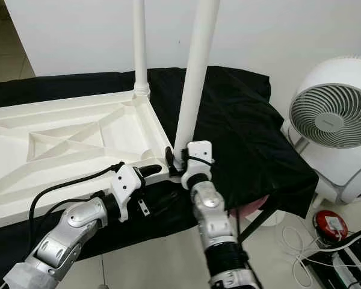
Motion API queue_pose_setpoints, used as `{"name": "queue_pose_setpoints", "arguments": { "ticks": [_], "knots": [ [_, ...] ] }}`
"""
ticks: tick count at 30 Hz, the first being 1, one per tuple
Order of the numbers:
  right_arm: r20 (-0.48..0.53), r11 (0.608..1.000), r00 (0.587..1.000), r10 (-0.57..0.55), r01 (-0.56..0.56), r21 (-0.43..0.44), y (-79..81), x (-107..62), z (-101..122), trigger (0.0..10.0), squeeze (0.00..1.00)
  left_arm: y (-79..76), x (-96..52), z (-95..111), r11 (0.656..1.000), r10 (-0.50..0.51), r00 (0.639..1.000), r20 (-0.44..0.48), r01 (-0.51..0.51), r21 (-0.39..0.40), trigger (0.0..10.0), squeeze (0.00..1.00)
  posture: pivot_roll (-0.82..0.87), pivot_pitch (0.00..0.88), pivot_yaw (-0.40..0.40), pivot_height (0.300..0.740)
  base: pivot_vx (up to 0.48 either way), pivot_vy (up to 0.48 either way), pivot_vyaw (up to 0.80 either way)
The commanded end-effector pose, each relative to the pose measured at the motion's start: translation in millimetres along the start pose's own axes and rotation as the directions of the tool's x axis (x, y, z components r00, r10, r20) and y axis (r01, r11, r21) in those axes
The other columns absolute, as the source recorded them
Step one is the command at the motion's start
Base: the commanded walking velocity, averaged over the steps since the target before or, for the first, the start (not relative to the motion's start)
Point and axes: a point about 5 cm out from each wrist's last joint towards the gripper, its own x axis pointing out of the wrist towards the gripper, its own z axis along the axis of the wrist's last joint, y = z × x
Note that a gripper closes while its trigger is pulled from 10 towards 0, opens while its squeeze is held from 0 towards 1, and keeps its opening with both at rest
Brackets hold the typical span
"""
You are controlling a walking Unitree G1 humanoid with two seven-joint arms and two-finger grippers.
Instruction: Building children table
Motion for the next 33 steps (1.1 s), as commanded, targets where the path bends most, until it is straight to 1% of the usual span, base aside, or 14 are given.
{"name": "queue_pose_setpoints", "arguments": {
  "ticks": [1, 5, 6, 11, 20, 21, 23, 24, 25, 26, 27, 28, 30, 33],
  "knots": [
    [-0.010, 1.000, 1.000, 0.017, -0.017, -0.014, -12.9, -0.5, -0.1, 10.0, 1.00, -0.9, 0.6, 0.9, 0.999, -0.044, 0.999, -0.003, 0.044, 0.007, 10.0, 0.00, -0.04, 0.000, -0.044, 0.740, 0.000, 0.000, 0.00],
    [-0.019, 0.990, 0.992, 0.124, -0.125, -0.072, -20.3, 0.5, 1.6, 10.0, 1.00, -0.5, 0.2, 1.1, 0.999, -0.044, 0.999, -0.004, 0.044, 0.010, 10.0, 0.00, -0.03, 0.000, -0.046, 0.740, 0.000, 0.000, 0.00],
    [-0.029, 0.979, 0.984, 0.177, -0.179, -0.098, -22.4, 0.7, 1.5, 10.0, 0.00, 0.0, -0.1, 1.2, 0.999, -0.043, 0.999, -0.005, 0.043, 0.013, 10.0, 0.00, -0.03, 0.000, -0.047, 0.740, 0.000, 0.000, 0.00],
    [-0.058, 0.927, 0.938, 0.341, -0.346, -0.146, -27.8, 5.4, 2.5, 10.0, 0.00, 0.7, -0.6, 1.5, 0.999, -0.039, 0.999, -0.005, 0.039, 0.017, 10.0, 0.00, -0.02, 0.000, -0.049, 0.740, 0.000, 0.000, 0.00],
    [-0.117, 0.853, 0.870, 0.479, -0.493, -0.172, -21.8, 15.8, 0.3, 10.0, 0.00, 1.5, 1.8, 2.5, 0.999, -0.041, 0.999, -0.001, 0.041, 0.022, 10.0, 0.00, -0.02, 0.000, -0.045, 0.740, 0.000, 0.000, 0.00],
    [-0.127, 0.841, 0.858, 0.497, -0.513, -0.170, -21.1, 19.0, 0.6, 9.1, 0.00, 1.5, 2.5, 2.8, 0.999, -0.044, 0.999, 0.001, 0.044, 0.025, 10.0, 0.00, -0.02, 0.000, -0.044, 0.740, 0.000, 0.000, 0.00],
    [-0.132, 0.834, 0.851, 0.509, -0.525, -0.168, -20.8, 20.9, 1.0, 9.1, 0.00, 1.4, 2.9, 3.0, 0.999, -0.045, 0.999, 0.002, 0.045, 0.026, 10.0, 0.00, -0.02, 0.000, -0.044, 0.740, 0.000, 0.000, 0.00],
    [-0.138, 0.827, 0.845, 0.517, -0.535, -0.174, -20.1, 22.2, 1.3, 6.1, 0.00, 1.5, 3.3, 3.0, 0.999, -0.047, 0.999, 0.001, 0.047, 0.027, 10.0, 0.00, -0.02, 0.000, -0.044, 0.740, 0.000, 0.000, 0.00],
    [-0.143, 0.817, 0.836, 0.529, -0.548, -0.179, -19.9, 23.7, 1.4, 4.0, 0.00, 1.7, 3.5, 3.1, 0.998, -0.048, 0.999, 0.002, 0.048, 0.029, 10.0, 0.00, -0.01, 0.000, -0.044, 0.740, 0.000, 0.000, 0.00],
    [-0.143, 0.817, 0.836, 0.529, -0.548, -0.179, -19.9, 23.7, 1.4, 4.0, 0.00, 1.7, 3.5, 3.1, 0.998, -0.048, 0.999, 0.002, 0.048, 0.029, 10.0, 0.00, -0.01, 0.000, -0.044, 0.740, 0.000, 0.000, 0.00],
    [-0.151, 0.807, 0.828, 0.540, -0.561, -0.184, -19.4, 24.9, 1.3, 2.7, 0.00, 1.7, 3.8, 3.2, 0.998, -0.048, 0.999, 0.001, 0.048, 0.030, 10.0, 0.00, -0.01, 0.000, -0.044, 0.740, 0.000, 0.000, 0.00],
    [-0.151, 0.807, 0.828, 0.540, -0.561, -0.184, -19.4, 24.9, 1.3, 2.7, 0.00, 1.7, 3.8, 3.2, 0.998, -0.048, 0.999, 0.001, 0.048, 0.030, 10.0, 0.00, -0.01, 0.000, -0.044, 0.740, 0.000, 0.000, 0.00],
    [-0.164, 0.786, 0.808, 0.566, -0.589, -0.189, -17.8, 25.8, 0.2, 0.0, 0.00, 0.7, 4.2, 3.4, 0.998, -0.050, 0.999, 0.002, 0.050, 0.032, 10.0, 0.00, -0.01, 0.000, -0.044, 0.740, 0.000, 0.000, 0.00],
    [-0.172, 0.773, 0.795, 0.581, -0.606, -0.189, -17.0, 25.2, -1.3, 0.0, 0.00, -0.6, 4.4, 3.2, 0.998, -0.053, 0.999, 0.002, 0.052, 0.032, 10.0, 0.00, -0.01, 0.000, -0.044, 0.740, 0.000, 0.000, 0.00]
  ]
}}
